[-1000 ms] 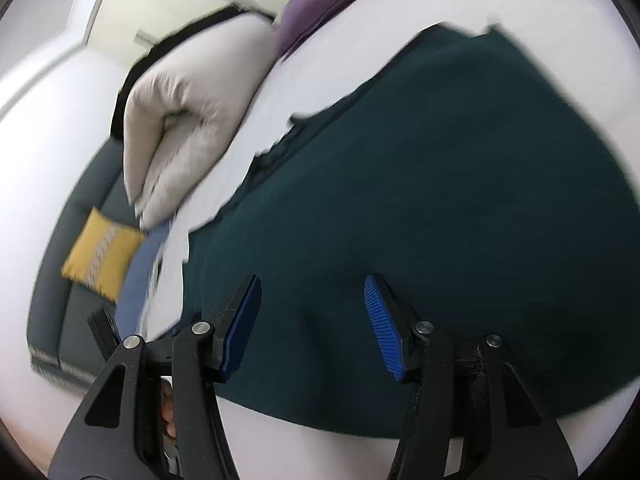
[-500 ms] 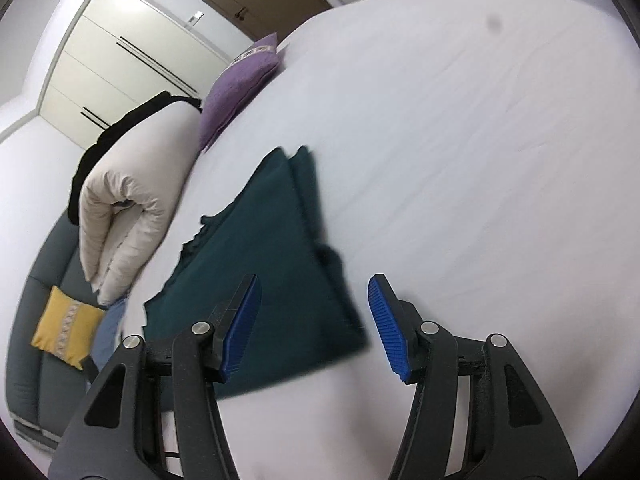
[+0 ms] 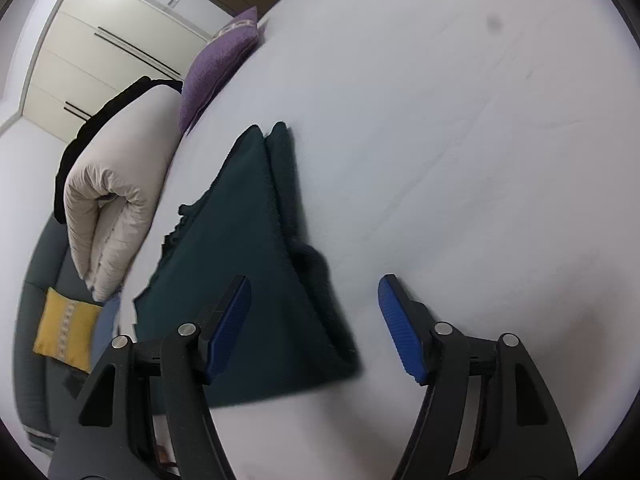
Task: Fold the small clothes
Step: 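Grasp one side edge of the folded sweater with the right gripper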
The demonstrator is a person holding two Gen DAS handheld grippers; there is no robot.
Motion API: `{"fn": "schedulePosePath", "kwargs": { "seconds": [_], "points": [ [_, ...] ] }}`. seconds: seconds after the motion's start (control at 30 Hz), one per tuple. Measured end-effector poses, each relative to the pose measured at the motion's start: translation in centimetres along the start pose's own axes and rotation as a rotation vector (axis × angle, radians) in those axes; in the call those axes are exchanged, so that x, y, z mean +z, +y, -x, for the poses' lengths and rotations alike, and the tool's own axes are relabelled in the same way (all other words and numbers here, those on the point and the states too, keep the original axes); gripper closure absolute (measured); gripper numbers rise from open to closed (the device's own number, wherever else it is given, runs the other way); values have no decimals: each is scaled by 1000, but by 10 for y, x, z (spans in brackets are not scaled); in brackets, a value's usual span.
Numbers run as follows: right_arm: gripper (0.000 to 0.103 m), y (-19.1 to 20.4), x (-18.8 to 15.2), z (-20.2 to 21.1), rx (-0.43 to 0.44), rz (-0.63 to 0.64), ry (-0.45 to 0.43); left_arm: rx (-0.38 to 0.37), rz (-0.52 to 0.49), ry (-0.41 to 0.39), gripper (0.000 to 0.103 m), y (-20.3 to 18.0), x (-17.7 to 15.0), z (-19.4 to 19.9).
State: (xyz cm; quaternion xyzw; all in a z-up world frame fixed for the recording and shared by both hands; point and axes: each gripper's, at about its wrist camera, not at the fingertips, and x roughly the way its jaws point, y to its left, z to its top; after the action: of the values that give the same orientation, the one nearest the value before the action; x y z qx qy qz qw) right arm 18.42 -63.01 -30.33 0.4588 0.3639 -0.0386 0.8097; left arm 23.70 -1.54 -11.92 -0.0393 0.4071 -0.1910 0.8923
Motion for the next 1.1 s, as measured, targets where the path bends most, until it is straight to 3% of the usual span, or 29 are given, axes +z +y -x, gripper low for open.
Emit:
{"fn": "schedulePosePath", "kwargs": {
  "seconds": [0.3,0.57,0.83,1.1],
  "points": [
    [38,6,5,-29,122,-148,175,-25,45,23,49,8,-1,-3],
    [42,13,15,-50,148,-181,193,-11,69,30,49,12,1,-6],
    [43,32,14,-67,144,-120,198,-9,84,34,49,14,-1,-7],
    [44,33,13,-71,152,-125,190,-2,94,36,55,19,0,-7]
  ]
}}
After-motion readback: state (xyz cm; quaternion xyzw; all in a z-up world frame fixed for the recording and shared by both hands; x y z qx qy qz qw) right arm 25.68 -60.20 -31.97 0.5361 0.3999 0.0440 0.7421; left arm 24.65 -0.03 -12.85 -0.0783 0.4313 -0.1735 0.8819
